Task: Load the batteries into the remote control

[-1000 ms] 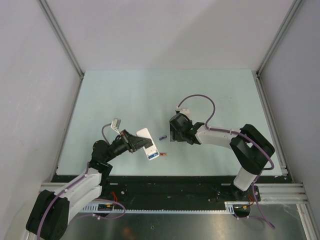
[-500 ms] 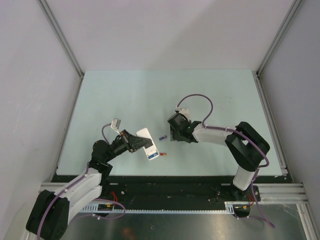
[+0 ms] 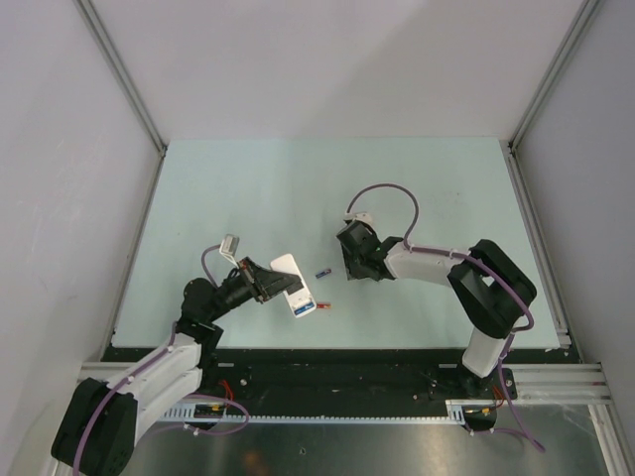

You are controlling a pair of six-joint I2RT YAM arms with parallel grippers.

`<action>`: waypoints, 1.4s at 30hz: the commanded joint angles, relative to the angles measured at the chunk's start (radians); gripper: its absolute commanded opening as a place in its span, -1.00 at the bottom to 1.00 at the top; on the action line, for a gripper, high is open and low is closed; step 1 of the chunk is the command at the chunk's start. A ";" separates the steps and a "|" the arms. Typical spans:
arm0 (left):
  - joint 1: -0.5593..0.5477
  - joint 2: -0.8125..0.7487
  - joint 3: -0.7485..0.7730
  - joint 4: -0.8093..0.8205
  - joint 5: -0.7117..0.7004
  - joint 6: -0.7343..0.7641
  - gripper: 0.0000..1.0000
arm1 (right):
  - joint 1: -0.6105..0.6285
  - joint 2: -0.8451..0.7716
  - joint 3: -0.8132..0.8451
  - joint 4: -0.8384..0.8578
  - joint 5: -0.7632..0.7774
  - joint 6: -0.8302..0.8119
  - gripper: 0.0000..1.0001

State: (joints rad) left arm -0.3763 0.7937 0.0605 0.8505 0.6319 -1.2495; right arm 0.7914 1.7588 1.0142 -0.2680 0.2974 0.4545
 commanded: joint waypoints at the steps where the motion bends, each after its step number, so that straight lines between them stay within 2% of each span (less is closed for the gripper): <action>1: 0.008 -0.017 -0.002 0.036 0.008 -0.002 -1.00 | -0.006 -0.012 0.027 -0.016 -0.036 -0.134 -0.02; 5: 0.008 -0.021 -0.004 0.036 0.006 -0.004 -1.00 | -0.009 -0.024 0.027 -0.004 -0.055 -0.192 0.02; 10: 0.008 -0.024 -0.007 0.035 0.006 -0.004 -1.00 | -0.030 -0.038 0.027 -0.002 -0.060 -0.172 0.17; 18: 0.008 -0.019 -0.007 0.035 0.000 -0.005 -1.00 | -0.032 -0.220 0.027 -0.008 0.015 -0.073 0.29; 21: 0.008 -0.011 -0.005 0.035 0.002 -0.004 -1.00 | -0.044 -0.240 0.027 -0.060 0.028 -0.025 0.23; 25: 0.008 -0.001 0.005 0.036 0.000 0.001 -1.00 | -0.032 -0.220 -0.002 -0.102 0.048 -0.056 0.17; 31: 0.008 0.025 0.038 0.032 -0.009 0.005 -1.00 | -0.031 -0.243 -0.114 -0.033 -0.003 -0.103 0.15; 36: 0.008 0.044 0.056 0.025 -0.020 0.013 -1.00 | -0.035 -0.223 -0.121 -0.008 -0.023 -0.180 0.12; 42: 0.008 0.035 0.059 0.022 -0.014 0.015 -1.00 | -0.029 -0.180 -0.123 -0.007 -0.047 -0.214 -0.03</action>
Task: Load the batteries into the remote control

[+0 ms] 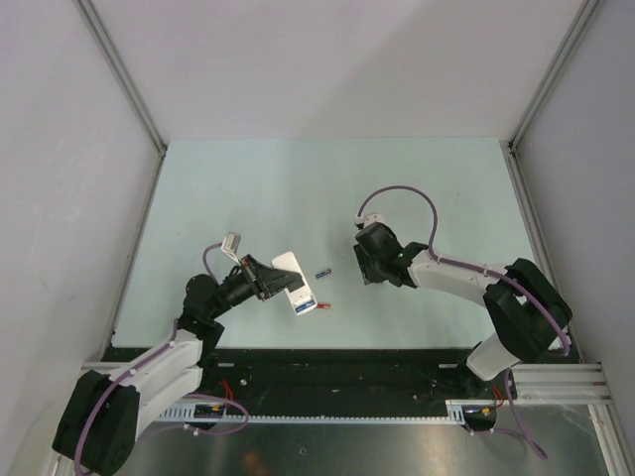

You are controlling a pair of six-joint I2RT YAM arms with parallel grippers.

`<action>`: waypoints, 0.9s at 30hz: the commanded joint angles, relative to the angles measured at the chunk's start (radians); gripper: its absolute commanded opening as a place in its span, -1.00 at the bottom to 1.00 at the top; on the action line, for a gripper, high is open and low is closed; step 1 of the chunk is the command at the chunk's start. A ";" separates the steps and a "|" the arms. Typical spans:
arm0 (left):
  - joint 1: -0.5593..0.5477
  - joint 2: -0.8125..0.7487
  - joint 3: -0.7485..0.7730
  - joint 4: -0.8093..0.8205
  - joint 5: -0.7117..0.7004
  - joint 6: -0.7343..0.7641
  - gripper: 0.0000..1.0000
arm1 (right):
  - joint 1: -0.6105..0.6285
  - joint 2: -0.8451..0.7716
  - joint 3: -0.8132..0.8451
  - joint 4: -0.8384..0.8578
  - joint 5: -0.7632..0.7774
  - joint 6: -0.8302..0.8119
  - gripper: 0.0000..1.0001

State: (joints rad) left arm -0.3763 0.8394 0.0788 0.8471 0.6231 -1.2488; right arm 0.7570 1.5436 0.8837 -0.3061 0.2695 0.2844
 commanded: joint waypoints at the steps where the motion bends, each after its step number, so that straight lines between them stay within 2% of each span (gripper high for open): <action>1: 0.008 -0.016 0.039 0.026 -0.005 0.015 -1.00 | 0.007 0.042 0.008 0.036 -0.019 -0.047 -0.06; 15: 0.008 -0.065 0.026 0.024 0.043 0.038 -1.00 | -0.001 0.113 0.009 0.064 -0.010 -0.036 -0.11; 27: 0.008 -0.085 0.009 0.024 0.037 0.032 -0.99 | -0.008 0.127 0.009 0.050 -0.007 -0.011 -0.31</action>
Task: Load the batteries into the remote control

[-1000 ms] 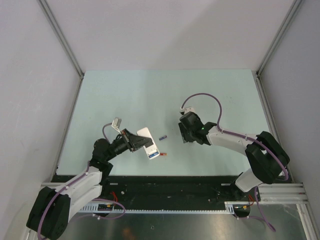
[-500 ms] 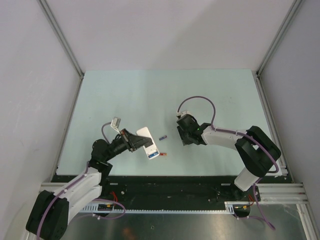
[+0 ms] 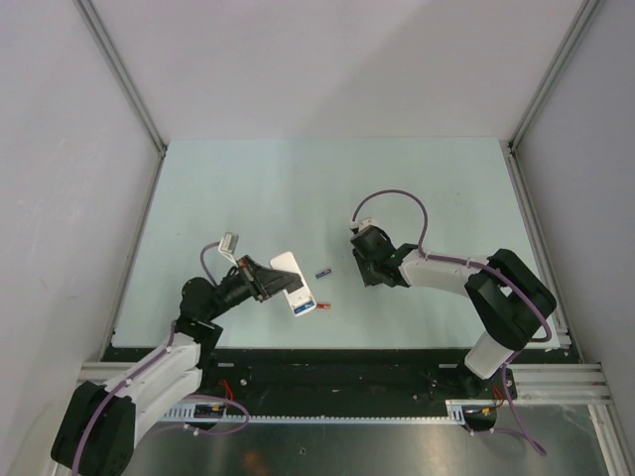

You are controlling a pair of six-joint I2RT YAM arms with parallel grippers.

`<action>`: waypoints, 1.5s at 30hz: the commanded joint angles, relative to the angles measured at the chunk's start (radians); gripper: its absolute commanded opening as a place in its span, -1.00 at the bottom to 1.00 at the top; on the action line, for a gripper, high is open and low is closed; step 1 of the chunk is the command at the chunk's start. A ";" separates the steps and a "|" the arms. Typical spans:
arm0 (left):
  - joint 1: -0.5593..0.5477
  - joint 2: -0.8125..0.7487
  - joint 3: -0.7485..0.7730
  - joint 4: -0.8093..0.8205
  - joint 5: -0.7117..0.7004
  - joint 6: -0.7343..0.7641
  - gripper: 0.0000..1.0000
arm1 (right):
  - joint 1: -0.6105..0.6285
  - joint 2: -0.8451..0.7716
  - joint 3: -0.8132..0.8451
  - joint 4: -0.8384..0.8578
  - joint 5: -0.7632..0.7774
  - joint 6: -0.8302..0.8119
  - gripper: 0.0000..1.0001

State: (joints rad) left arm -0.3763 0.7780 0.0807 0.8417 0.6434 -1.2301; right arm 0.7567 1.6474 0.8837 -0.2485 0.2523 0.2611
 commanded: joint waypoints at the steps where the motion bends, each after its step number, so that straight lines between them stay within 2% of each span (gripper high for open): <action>1: 0.008 -0.029 0.005 0.030 0.016 0.014 -0.99 | -0.010 0.023 0.008 -0.012 0.010 0.016 -0.33; 5: 0.008 -0.031 -0.001 0.030 0.013 0.011 -1.00 | -0.010 0.028 0.009 -0.021 0.010 0.030 -0.42; 12: 0.008 -0.034 -0.007 0.030 0.013 0.009 -1.00 | -0.054 0.031 0.009 -0.023 -0.045 0.108 -0.75; 17: 0.008 -0.034 -0.010 0.030 0.010 0.008 -1.00 | -0.103 0.031 0.012 -0.014 -0.102 0.168 -0.87; 21: 0.008 -0.031 -0.013 0.028 0.006 0.004 -1.00 | -0.138 0.034 0.011 0.015 -0.123 0.266 -1.00; 26: 0.010 -0.031 -0.013 0.028 -0.004 0.000 -1.00 | -0.155 0.040 0.011 0.058 -0.131 0.460 -1.00; 35: 0.008 -0.028 -0.021 0.030 -0.014 -0.014 -1.00 | -0.134 0.045 0.012 0.025 0.070 0.886 -1.00; 45: 0.008 -0.011 -0.018 0.030 -0.011 -0.019 -1.00 | -0.103 0.063 0.049 -0.119 0.286 1.207 -1.00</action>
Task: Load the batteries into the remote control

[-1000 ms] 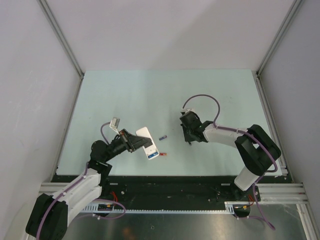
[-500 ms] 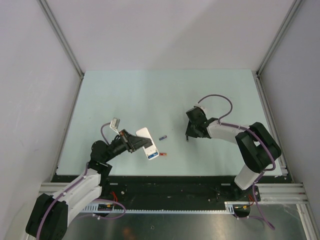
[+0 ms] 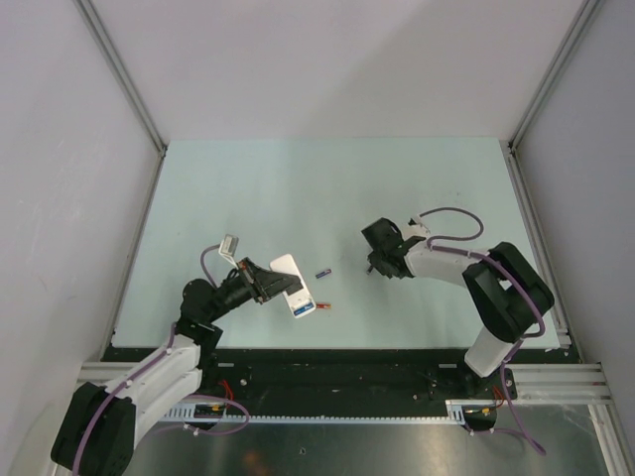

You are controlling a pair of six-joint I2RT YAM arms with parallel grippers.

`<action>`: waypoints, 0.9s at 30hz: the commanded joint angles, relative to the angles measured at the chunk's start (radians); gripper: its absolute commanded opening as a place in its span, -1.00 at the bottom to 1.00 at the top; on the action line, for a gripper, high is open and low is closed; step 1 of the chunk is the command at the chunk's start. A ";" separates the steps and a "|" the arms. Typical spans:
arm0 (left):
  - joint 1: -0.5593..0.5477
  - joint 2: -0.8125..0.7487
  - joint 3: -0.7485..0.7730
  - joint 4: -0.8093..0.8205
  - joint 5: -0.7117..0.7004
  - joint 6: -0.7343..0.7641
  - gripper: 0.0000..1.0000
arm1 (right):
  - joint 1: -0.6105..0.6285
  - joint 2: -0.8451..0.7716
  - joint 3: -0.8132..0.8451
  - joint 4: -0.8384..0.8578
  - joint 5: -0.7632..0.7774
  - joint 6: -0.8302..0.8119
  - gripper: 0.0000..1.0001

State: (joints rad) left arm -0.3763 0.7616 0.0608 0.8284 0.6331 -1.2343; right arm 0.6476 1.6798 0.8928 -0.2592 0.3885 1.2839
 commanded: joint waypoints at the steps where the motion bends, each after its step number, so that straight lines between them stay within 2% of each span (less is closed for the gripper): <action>1: 0.008 0.004 0.001 0.043 0.000 -0.016 -1.00 | 0.003 0.032 0.055 -0.117 0.154 0.228 -1.00; 8: 0.007 -0.008 -0.004 0.043 -0.004 -0.027 -1.00 | -0.034 0.078 0.119 -0.141 0.132 0.414 -1.00; 13: 0.008 -0.019 -0.004 0.041 0.000 -0.036 -1.00 | -0.029 0.142 0.176 -0.163 0.122 0.391 -0.99; 17: 0.008 -0.028 -0.009 0.041 -0.001 -0.037 -1.00 | -0.022 0.152 0.175 -0.182 0.124 0.359 -0.62; 20: 0.008 -0.030 -0.012 0.043 -0.004 -0.039 -0.99 | -0.020 0.147 0.175 -0.195 0.122 0.345 -0.44; 27: 0.008 -0.028 -0.015 0.043 -0.003 -0.040 -1.00 | -0.022 0.127 0.176 -0.184 0.115 0.316 -0.22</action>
State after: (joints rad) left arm -0.3763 0.7452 0.0570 0.8280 0.6323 -1.2587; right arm 0.6224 1.8084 1.0626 -0.3767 0.4740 1.6196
